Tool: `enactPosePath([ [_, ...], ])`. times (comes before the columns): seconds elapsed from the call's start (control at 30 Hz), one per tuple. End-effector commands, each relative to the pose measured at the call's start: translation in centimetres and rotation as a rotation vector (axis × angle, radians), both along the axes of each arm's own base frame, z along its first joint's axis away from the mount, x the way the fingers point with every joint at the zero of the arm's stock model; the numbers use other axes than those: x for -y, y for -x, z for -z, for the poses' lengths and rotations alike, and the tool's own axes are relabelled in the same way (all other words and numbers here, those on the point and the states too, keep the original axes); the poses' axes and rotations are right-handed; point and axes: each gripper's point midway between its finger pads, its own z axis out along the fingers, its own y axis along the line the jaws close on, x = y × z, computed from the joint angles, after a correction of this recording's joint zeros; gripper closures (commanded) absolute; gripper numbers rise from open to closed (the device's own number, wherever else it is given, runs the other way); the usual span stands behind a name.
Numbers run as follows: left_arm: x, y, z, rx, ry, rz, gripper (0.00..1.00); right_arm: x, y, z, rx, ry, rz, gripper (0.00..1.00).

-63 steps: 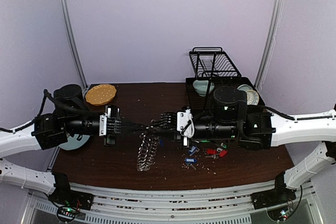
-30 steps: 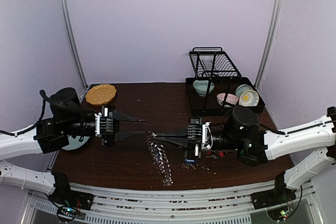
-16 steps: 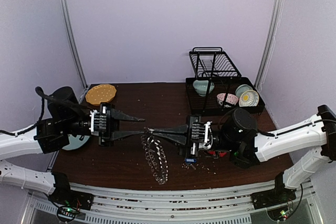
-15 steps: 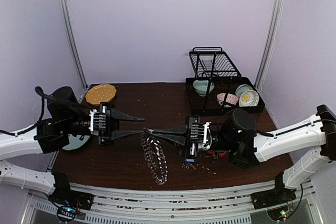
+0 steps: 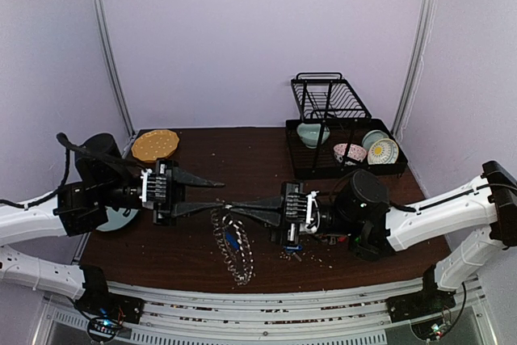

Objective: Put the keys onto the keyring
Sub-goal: Pass from the left arm to the right

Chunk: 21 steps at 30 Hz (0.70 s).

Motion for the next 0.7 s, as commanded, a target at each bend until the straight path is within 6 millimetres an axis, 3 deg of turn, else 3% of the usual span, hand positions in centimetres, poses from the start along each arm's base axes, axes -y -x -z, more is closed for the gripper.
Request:
enactPosePath([
  [0.0, 0.3, 0.5, 1.0, 0.0, -0.072, 0.035, 0.72, 1.7, -0.5, -4.5, 0.028, -0.137, 0.054, 1.0],
  [0.27, 0.2, 0.6, 1.1, 0.001, -0.091, 0.038, 0.73, 1.9, -0.4, -4.6, 0.026, -0.133, 0.052, 1.0],
  [0.43, -0.7, -0.9, 0.3, 0.034, -0.069, -0.064, 0.71, 2.0, -0.5, -4.5, 0.022, -0.116, 0.058, 1.0],
  [0.67, -0.5, -0.9, 0.5, 0.016, -0.102, -0.037, 0.68, 1.8, -0.3, -4.4, 0.023, -0.113, 0.05, 1.0],
])
